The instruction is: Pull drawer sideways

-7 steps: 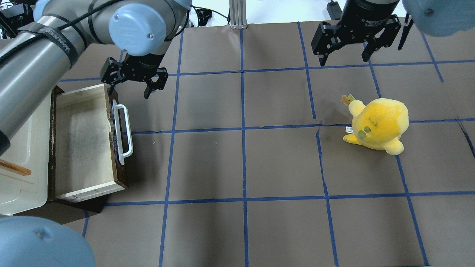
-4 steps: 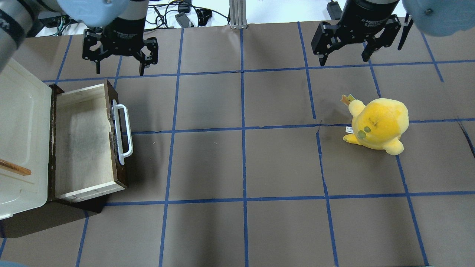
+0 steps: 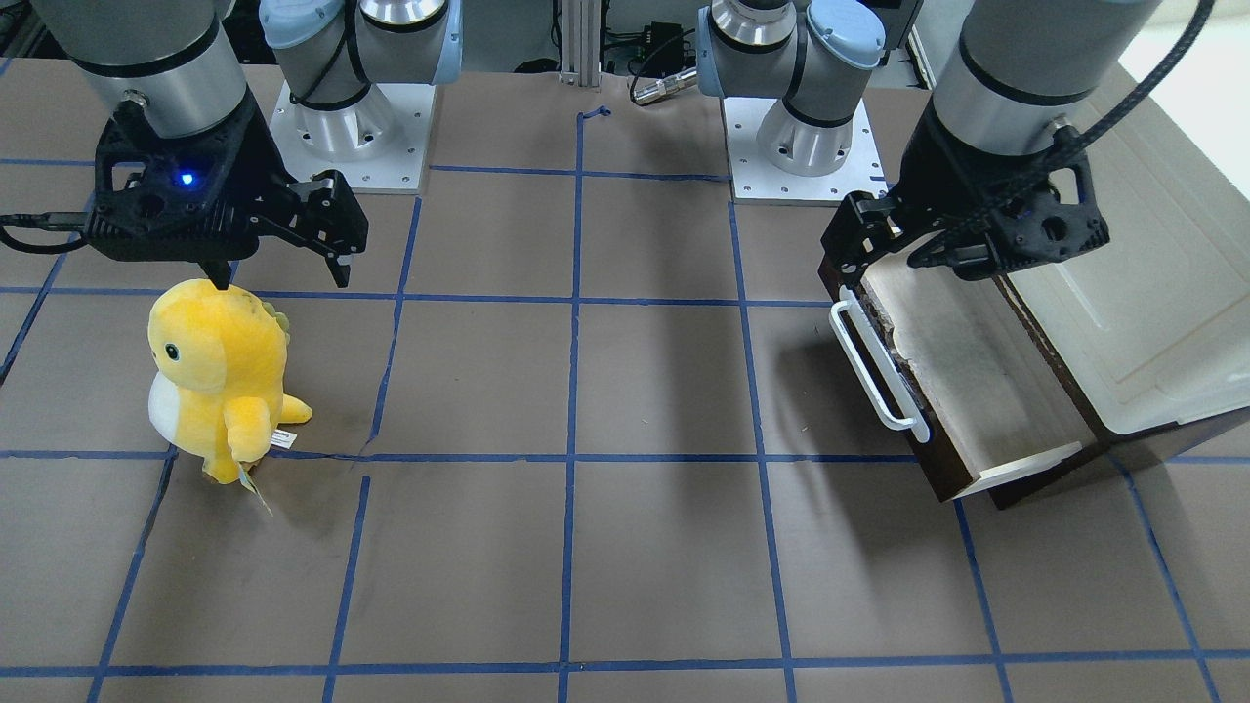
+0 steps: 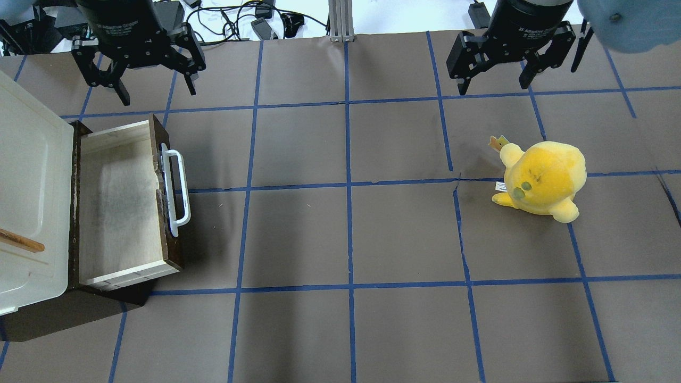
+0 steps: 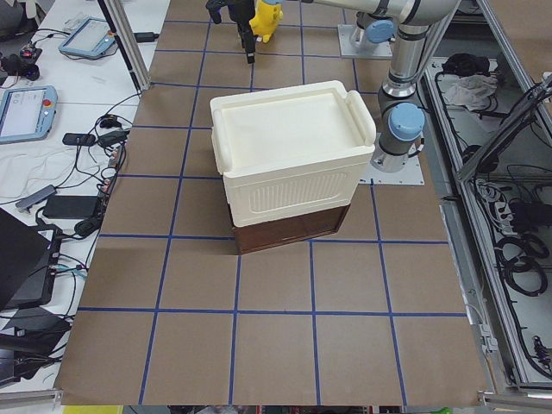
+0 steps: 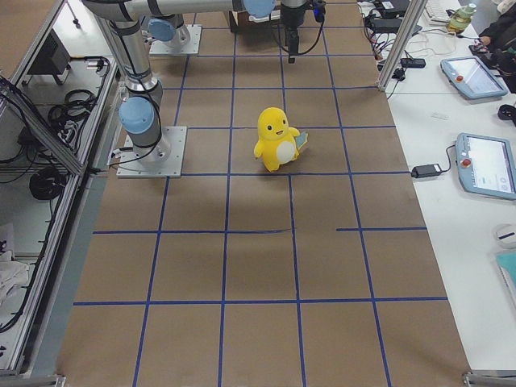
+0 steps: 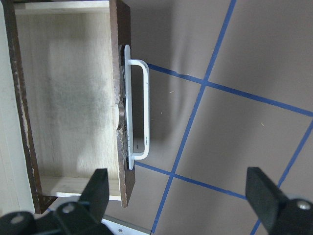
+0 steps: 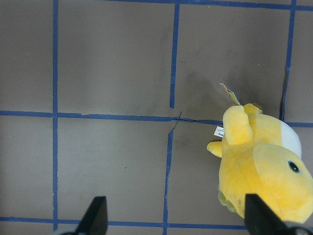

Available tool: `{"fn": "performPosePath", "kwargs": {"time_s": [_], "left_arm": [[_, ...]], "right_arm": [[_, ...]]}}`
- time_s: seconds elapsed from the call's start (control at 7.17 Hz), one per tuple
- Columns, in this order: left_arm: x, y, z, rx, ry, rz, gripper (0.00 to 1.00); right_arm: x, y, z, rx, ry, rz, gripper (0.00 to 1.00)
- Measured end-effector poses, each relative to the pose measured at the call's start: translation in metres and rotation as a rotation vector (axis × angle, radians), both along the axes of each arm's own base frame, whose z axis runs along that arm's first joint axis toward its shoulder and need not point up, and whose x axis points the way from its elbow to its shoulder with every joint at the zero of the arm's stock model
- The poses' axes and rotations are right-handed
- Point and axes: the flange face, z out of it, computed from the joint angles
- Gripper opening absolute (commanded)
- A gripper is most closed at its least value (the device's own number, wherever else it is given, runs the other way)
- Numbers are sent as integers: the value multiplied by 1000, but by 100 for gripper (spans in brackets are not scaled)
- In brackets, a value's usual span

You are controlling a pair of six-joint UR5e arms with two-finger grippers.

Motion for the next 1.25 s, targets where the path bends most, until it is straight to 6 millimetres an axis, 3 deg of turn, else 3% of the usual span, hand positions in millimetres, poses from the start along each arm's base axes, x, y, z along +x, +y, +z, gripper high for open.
{"fn": "performPosePath", "kwargs": {"time_s": [0.28,0.42,0.7,1.25], "left_arm": [[34,6,-1,-3,52,-85,100],[35,12,-4,-24,76,-112,100],[25,30,-11,-68,114,-129,100],[0,44,-18,-105,67,-190,100]], "right_arm": [[0,0,0,0,0,0,100],[0,0,0,0,0,0,100],[0,0,0,0,0,0,100],[0,0,0,0,0,0,100]]}}
